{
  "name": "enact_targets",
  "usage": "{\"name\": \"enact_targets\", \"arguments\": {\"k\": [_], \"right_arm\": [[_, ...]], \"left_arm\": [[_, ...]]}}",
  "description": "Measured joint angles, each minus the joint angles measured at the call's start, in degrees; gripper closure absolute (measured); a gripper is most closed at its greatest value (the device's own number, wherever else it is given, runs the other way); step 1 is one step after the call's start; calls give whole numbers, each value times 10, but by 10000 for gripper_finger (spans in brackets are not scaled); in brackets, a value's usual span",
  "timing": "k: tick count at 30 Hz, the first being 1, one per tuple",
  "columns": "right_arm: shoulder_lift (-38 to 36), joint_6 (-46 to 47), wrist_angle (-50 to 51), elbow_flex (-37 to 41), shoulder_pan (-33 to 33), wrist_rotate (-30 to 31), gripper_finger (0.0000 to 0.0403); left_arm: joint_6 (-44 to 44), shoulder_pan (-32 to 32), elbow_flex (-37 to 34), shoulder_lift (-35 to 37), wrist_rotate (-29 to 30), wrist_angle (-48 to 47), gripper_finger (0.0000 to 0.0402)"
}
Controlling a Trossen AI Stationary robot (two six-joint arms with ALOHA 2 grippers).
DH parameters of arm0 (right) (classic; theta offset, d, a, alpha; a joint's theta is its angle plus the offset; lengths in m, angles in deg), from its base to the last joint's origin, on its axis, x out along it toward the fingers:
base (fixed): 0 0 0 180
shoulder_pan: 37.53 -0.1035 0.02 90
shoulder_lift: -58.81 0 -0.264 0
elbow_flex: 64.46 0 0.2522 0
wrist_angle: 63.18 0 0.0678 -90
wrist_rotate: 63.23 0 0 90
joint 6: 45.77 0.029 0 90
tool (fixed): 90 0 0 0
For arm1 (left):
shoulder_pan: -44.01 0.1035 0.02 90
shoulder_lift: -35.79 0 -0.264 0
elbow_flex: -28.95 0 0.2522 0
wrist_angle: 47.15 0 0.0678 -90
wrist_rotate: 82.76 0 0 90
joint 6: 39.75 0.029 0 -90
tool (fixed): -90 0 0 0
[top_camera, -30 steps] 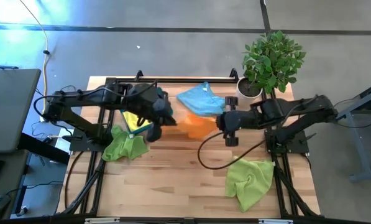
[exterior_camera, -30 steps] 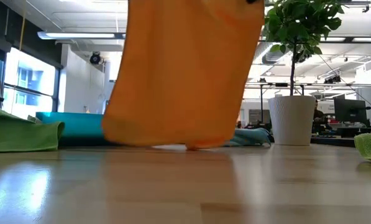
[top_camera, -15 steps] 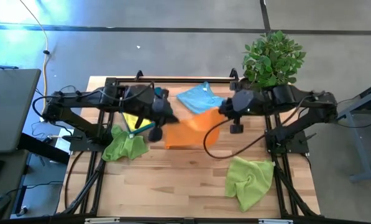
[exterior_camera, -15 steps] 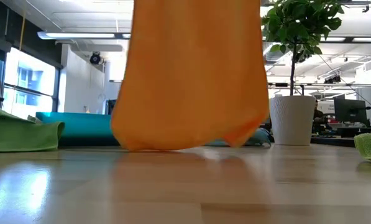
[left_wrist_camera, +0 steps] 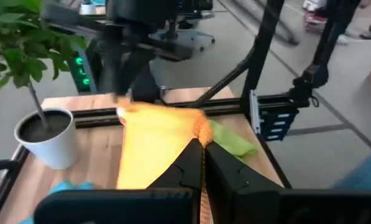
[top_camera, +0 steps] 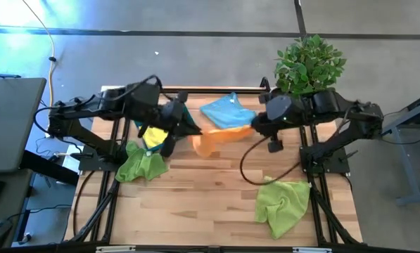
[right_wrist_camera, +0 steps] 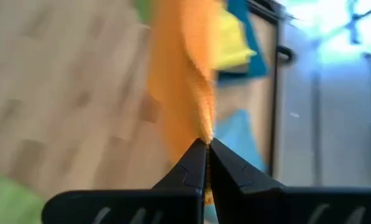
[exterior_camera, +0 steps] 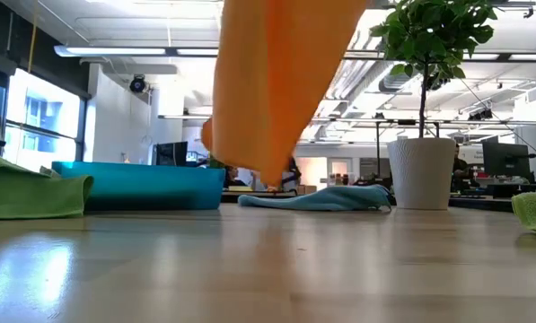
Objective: Fold microfiber towels
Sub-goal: Fold the orange microfiber cloth
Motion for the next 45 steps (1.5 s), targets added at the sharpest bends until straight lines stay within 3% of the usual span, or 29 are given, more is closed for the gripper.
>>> {"name": "enact_targets", "arguments": {"k": [4, 11, 17, 20, 24, 27, 30, 34, 39, 45], "right_arm": [[0, -3, 3, 0, 5, 95, 402], [0, -60, 13, 0, 14, 148, 402], [5, -149, -6, 0, 56, 233, 402], [7, -186, -24, 1, 80, 247, 402], [10, -182, -33, 1, 99, 249, 402], [9, -119, -30, 11, 95, 225, 402], [9, 3, -10, 45, 79, 133, 402], [10, 129, -24, 145, 23, 37, 402], [10, 235, -141, 273, -76, -51, 402], [10, 363, -340, 369, -167, -95, 402]], "left_arm": [[-4, 0, 0, 0, 96, -11, 401], [11, 8, 0, -17, 208, -58, 401], [95, 47, 0, -57, 299, -43, 401], [120, 63, 0, -66, 352, -23, 401], [134, 67, 0, -65, 375, 0, 401], [87, 53, 1, -58, 345, -41, 401], [-4, 35, -10, -59, 276, -121, 401], [-90, -17, -90, -73, 259, -132, 401], [-171, -100, -180, -73, 200, -79, 401], [-237, -189, -264, -81, 191, 16, 400]]}}
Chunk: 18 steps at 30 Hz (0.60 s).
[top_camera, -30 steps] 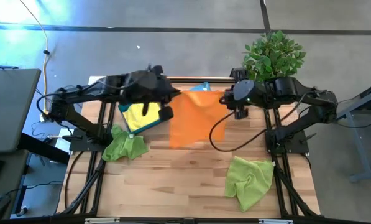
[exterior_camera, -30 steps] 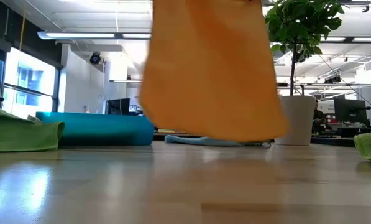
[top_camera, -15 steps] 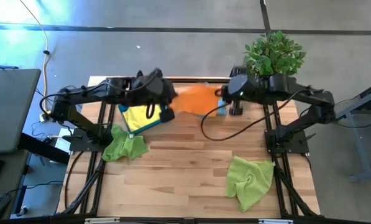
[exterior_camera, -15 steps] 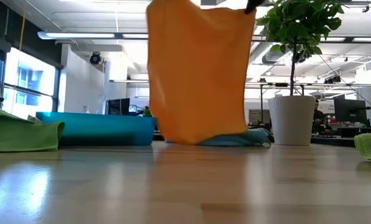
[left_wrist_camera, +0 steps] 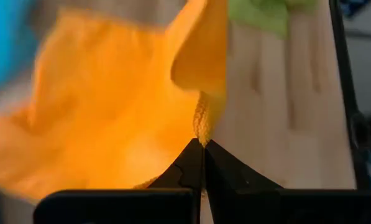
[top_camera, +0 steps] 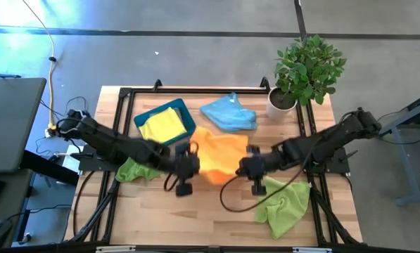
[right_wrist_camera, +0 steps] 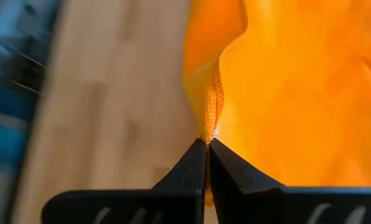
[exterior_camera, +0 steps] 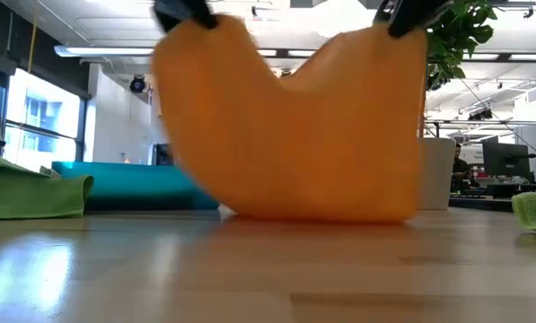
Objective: Fold microfiber towels
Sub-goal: Fold the orange microfiber cloth
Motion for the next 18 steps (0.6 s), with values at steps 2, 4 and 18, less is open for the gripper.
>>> {"name": "enact_targets", "arguments": {"k": [2, 4, 18], "right_arm": [[0, 28, -48, 21, -21, -10, 402], [0, 48, -73, 35, -39, -14, 402], [0, 142, -133, 95, -117, -59, 402]], "left_arm": [[-21, -22, -14, -4, -2, 15, 400], [-42, -39, -23, -11, -2, 50, 400], [-203, -118, -30, -84, -72, 208, 400]]}}
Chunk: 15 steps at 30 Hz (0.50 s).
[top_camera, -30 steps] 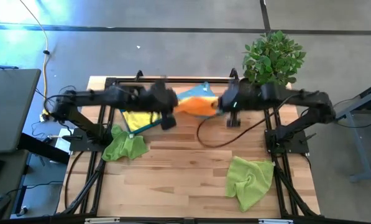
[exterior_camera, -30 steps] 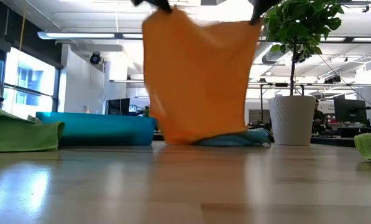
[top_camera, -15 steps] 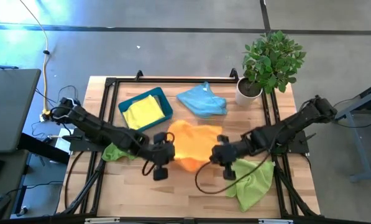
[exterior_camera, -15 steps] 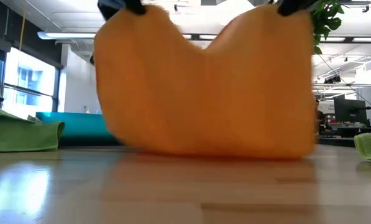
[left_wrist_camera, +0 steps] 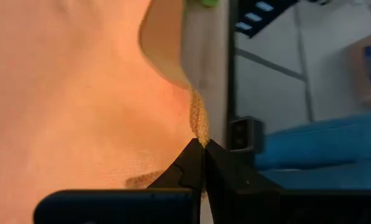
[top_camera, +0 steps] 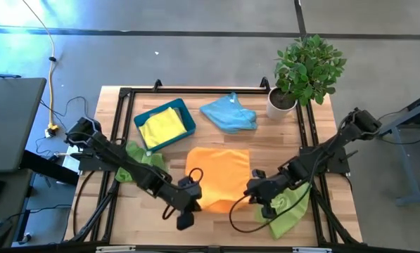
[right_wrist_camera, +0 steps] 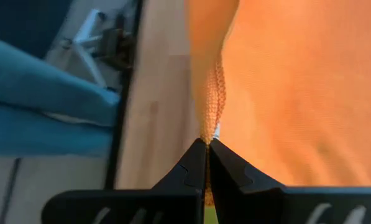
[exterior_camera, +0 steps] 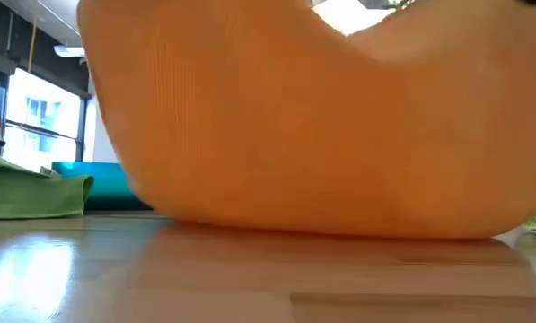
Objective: Fold microfiber towels
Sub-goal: Fold the orange microfiber cloth
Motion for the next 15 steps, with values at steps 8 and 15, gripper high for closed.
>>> {"name": "enact_targets", "arguments": {"k": [8, 15], "right_arm": [[0, -15, 6, 0, -9, 1, 402], [1, -78, 47, 0, 19, 111, 402]], "left_arm": [[-22, -20, 0, -23, 14, 43, 400], [-25, -8, 0, -24, 127, -69, 400]]}}
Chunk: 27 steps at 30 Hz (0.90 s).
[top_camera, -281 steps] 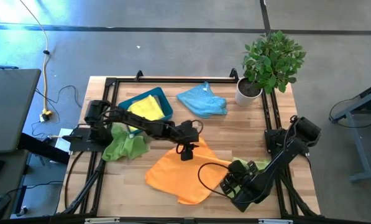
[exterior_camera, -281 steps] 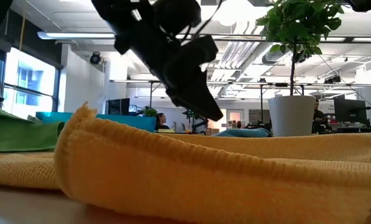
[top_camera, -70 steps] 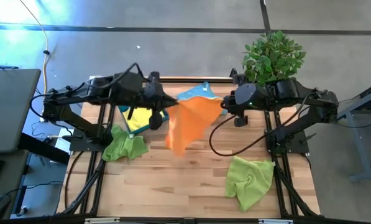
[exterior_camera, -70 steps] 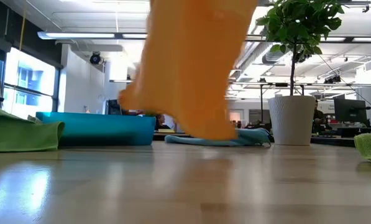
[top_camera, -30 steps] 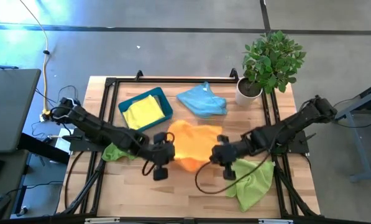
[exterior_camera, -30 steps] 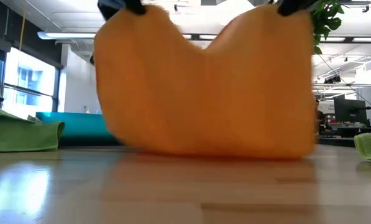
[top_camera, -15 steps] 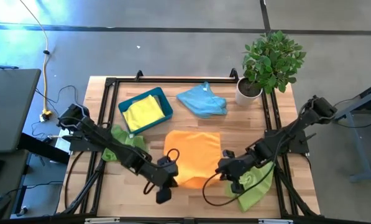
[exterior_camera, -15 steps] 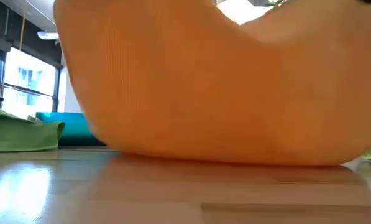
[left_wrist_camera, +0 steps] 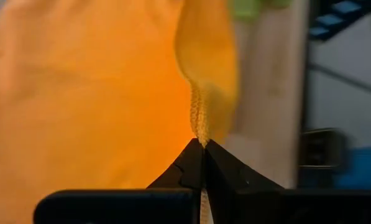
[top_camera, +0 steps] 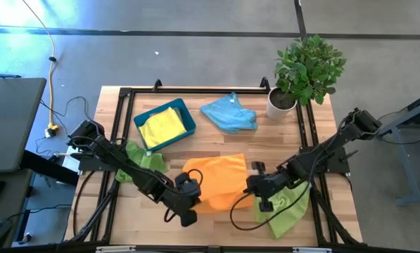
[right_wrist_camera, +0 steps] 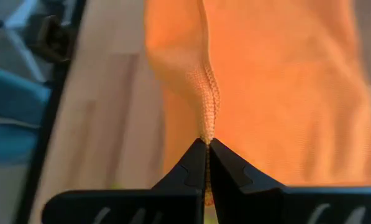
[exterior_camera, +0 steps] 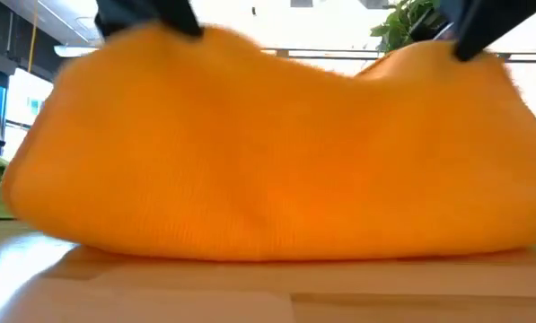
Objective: Fold microfiber towels
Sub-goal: Fold the orange microfiber cloth
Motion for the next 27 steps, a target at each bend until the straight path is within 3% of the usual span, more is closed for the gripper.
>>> {"name": "enact_targets", "arguments": {"k": [5, 10, 14, 27], "right_arm": [[22, -19, -5, 0, 33, 5, 402], [74, -47, -1, 0, 67, 6, 402], [104, -64, 11, 0, 94, 40, 402], [114, -103, 16, 0, 174, 74, 402]], "left_arm": [[-6, 22, 0, -11, 11, -58, 400], [-6, 42, 1, -23, 70, -76, 400], [4, 62, 1, -32, 85, -90, 400], [41, 115, 0, -42, 129, -140, 400]]}}
